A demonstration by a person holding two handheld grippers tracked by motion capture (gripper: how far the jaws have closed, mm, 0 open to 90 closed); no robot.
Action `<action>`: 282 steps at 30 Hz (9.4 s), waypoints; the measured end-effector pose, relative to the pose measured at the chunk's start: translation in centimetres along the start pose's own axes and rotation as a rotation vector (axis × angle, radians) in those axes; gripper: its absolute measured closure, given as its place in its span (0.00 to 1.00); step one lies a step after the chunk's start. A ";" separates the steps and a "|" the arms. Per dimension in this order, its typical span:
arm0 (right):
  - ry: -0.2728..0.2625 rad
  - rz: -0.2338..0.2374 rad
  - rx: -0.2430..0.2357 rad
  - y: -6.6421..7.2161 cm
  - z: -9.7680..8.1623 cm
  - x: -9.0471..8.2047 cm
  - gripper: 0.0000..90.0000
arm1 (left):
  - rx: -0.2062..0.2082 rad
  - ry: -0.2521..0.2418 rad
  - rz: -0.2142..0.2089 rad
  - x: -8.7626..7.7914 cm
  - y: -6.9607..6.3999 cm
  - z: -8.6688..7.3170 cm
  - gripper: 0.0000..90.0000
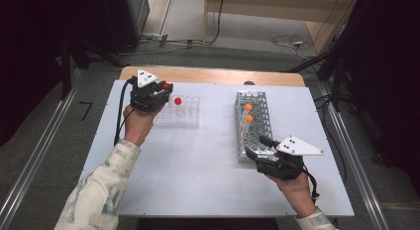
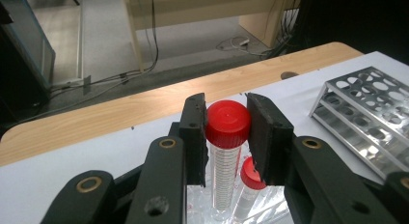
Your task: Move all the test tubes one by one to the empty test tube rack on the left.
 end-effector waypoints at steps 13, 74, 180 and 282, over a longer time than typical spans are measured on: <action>0.008 0.000 0.001 0.0 -0.1 0.1 0.38 | 0.000 0.024 0.009 1.1 0.1 -2.3 0.77; 0.126 -0.297 0.135 -3.3 -0.3 8.8 0.76 | -0.057 0.070 -0.165 -4.5 -6.2 -6.3 0.16; 0.088 -0.048 0.030 1.8 1.8 6.0 0.44 | -0.024 -0.024 0.010 -3.9 0.4 0.2 0.78; 0.252 -0.222 0.087 -7.1 3.4 11.9 0.79 | -0.087 0.012 -0.046 -3.8 -2.2 -4.9 0.27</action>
Point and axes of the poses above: each handheld gripper's, and its own axes: x roughly forward along the jaws, z roughly out of its top, y roughly to its left, the point moved 3 cm from there along x, roughly forward along the jaws
